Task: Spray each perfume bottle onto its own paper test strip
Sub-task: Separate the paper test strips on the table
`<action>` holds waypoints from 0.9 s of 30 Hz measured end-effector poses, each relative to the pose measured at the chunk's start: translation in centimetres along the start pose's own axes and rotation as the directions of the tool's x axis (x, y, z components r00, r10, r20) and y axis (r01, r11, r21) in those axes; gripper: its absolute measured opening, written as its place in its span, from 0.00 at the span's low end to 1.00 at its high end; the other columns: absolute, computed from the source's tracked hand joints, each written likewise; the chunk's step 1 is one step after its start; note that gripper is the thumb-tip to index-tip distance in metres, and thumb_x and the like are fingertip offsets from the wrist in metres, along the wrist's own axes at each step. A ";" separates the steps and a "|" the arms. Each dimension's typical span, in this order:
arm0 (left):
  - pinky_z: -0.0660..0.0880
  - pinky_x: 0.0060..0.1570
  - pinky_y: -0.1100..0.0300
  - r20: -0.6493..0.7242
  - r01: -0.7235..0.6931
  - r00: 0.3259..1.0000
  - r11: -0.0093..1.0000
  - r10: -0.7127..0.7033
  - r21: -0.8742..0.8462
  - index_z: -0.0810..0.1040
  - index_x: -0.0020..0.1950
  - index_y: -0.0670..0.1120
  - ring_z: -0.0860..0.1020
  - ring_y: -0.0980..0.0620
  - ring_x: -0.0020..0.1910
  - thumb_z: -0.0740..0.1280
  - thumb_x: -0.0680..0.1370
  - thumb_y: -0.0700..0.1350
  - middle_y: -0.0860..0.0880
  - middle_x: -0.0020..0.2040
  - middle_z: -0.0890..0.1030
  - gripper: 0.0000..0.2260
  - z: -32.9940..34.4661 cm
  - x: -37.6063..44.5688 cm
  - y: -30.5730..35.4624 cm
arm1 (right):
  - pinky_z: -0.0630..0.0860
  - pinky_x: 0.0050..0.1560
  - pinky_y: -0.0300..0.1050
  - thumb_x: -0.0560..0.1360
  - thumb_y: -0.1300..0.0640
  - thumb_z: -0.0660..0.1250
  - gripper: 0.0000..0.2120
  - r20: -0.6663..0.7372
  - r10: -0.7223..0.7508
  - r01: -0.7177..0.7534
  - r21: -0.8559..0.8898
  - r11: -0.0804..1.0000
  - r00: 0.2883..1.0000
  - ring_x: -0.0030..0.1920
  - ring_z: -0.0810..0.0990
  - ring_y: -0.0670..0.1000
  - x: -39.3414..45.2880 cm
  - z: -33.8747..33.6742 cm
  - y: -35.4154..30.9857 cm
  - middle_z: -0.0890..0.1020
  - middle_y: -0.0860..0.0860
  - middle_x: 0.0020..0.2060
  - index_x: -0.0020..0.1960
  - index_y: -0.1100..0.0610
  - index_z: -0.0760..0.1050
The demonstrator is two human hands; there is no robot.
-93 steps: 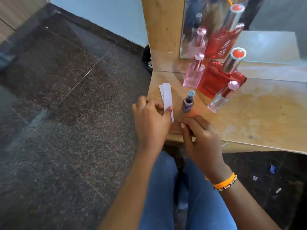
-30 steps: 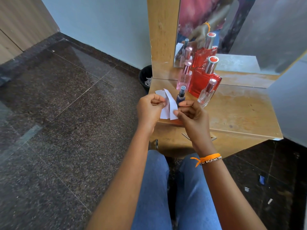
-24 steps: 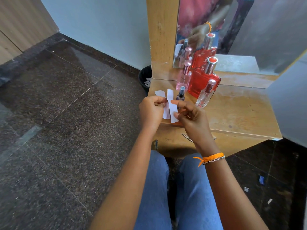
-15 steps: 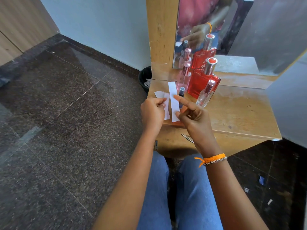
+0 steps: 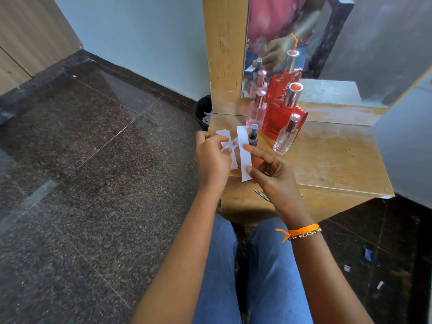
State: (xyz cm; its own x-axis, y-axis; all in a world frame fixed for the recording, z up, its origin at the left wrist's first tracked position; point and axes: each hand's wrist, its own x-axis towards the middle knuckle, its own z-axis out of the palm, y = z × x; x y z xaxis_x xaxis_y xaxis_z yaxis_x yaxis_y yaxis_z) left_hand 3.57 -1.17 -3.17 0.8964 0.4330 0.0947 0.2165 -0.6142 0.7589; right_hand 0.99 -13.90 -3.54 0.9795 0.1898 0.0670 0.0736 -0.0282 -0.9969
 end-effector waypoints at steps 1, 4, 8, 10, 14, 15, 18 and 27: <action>0.74 0.50 0.60 -0.001 -0.009 1.000 1.000 0.009 0.006 0.80 0.56 0.42 0.74 0.48 0.56 0.70 0.74 0.39 0.46 0.58 0.72 0.11 0.0 0.0 0.0 | 0.76 0.44 0.61 0.74 0.72 0.66 0.22 0.000 0.003 -0.003 -0.003 1.000 1.000 0.38 0.73 0.57 -0.1 -0.2 0.0 0.75 0.70 0.37 0.62 0.53 0.75; 0.74 0.45 0.57 -0.013 -0.025 1.000 0.999 0.026 0.033 0.80 0.57 0.42 0.76 0.46 0.53 0.69 0.75 0.40 0.44 0.55 0.77 0.11 0.3 -0.2 0.2 | 0.74 0.40 0.48 0.73 0.72 0.66 0.22 -0.008 0.004 -0.005 -0.034 0.999 1.000 0.34 0.71 0.54 -0.3 -0.7 0.3 0.74 0.60 0.32 0.62 0.52 0.76; 0.69 0.39 0.62 -0.015 0.002 1.000 1.000 -0.002 0.016 0.78 0.59 0.42 0.78 0.51 0.45 0.67 0.76 0.40 0.44 0.47 0.82 0.12 0.4 -0.2 0.6 | 0.73 0.38 0.38 0.73 0.71 0.67 0.22 0.007 0.003 -0.003 -0.053 0.999 1.000 0.33 0.71 0.51 -0.7 -1.2 0.4 0.74 0.56 0.32 0.60 0.49 0.76; 0.69 0.38 0.62 -0.014 -0.001 1.000 1.000 0.001 0.010 0.78 0.59 0.42 0.77 0.52 0.42 0.68 0.76 0.41 0.44 0.47 0.82 0.12 0.3 -0.1 0.8 | 0.72 0.38 0.37 0.73 0.71 0.67 0.22 0.016 0.009 -0.008 -0.044 0.999 1.000 0.33 0.70 0.50 -0.9 -1.3 0.5 0.73 0.56 0.31 0.60 0.49 0.76; 0.73 0.39 0.57 0.013 -0.036 0.999 0.999 0.036 0.030 0.80 0.56 0.44 0.79 0.49 0.45 0.70 0.74 0.45 0.45 0.48 0.81 0.12 0.4 0.3 0.7 | 0.70 0.35 0.33 0.73 0.71 0.67 0.22 0.013 0.036 -0.035 -0.032 0.999 0.999 0.31 0.70 0.44 -1.0 -1.4 1.0 0.73 0.44 0.28 0.62 0.52 0.76; 0.71 0.37 0.58 0.023 -0.046 0.999 0.997 0.045 0.059 0.80 0.56 0.45 0.78 0.49 0.45 0.70 0.74 0.46 0.46 0.50 0.80 0.12 0.5 0.4 0.6 | 0.70 0.35 0.32 0.73 0.71 0.67 0.22 0.010 0.037 -0.036 -0.033 0.999 0.999 0.30 0.69 0.43 -1.1 -1.5 1.0 0.73 0.44 0.28 0.62 0.52 0.77; 0.63 0.30 0.63 0.046 -0.033 0.999 0.994 0.028 0.105 0.80 0.56 0.46 0.79 0.49 0.45 0.69 0.75 0.48 0.47 0.49 0.82 0.11 0.8 0.6 0.4 | 0.70 0.35 0.35 0.73 0.70 0.67 0.22 0.012 0.040 -0.039 -0.035 0.999 0.999 0.32 0.69 0.47 -1.2 -1.6 1.1 0.72 0.51 0.30 0.63 0.52 0.77; 0.72 0.46 0.55 0.004 0.017 1.000 0.997 -0.018 0.076 0.76 0.63 0.47 0.79 0.48 0.50 0.68 0.76 0.47 0.47 0.50 0.83 0.15 1.1 1.1 0.1 | 0.71 0.39 0.44 0.73 0.70 0.67 0.21 0.020 0.054 -0.053 -0.030 0.998 0.998 0.34 0.69 0.52 -1.5 -1.8 0.8 0.71 0.57 0.32 0.63 0.54 0.77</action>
State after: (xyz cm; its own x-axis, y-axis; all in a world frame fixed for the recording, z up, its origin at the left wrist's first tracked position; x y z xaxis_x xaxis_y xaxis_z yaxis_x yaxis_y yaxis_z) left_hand 4.98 -1.55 -3.70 0.8939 0.4413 0.0789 0.2606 -0.6547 0.7096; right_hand -0.05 -15.99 -4.38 0.9781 0.2077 0.0125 0.0272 -0.0679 -0.9973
